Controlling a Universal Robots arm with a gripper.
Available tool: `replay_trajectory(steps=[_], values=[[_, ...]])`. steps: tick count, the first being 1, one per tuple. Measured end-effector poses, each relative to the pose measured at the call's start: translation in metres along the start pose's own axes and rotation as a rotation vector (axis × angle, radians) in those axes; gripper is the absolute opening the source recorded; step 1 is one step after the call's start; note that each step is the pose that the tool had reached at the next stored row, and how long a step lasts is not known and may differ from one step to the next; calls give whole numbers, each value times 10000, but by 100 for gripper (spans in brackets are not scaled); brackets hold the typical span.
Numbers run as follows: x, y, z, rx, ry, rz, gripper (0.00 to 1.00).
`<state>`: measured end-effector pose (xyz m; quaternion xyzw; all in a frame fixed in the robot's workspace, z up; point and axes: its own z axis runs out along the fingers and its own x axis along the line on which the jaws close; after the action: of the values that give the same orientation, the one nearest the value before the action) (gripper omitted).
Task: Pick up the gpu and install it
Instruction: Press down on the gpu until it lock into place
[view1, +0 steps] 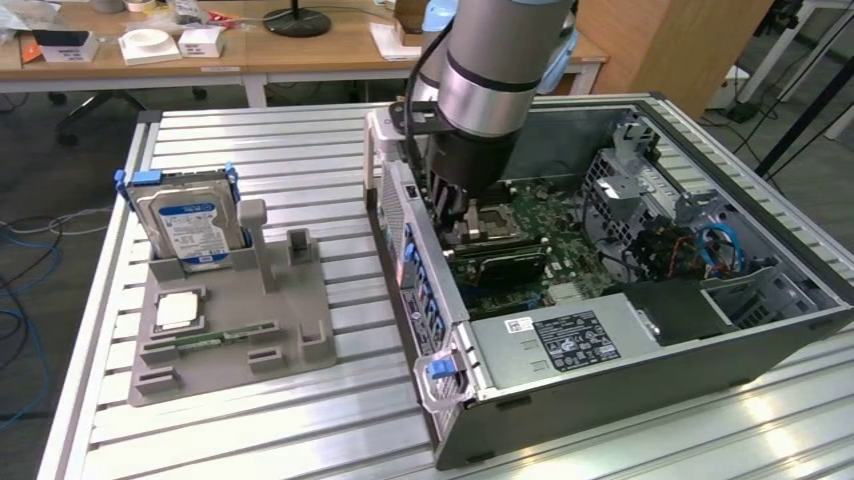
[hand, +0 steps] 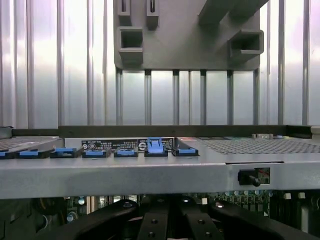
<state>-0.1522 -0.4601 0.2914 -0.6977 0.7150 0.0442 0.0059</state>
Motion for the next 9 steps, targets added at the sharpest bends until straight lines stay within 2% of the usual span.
replay_trajectory(steps=[6, 9], values=[[0, -32, -10, -5, 4, 2, 11], [1, -63, -42, -2, -21, -10, 11]])
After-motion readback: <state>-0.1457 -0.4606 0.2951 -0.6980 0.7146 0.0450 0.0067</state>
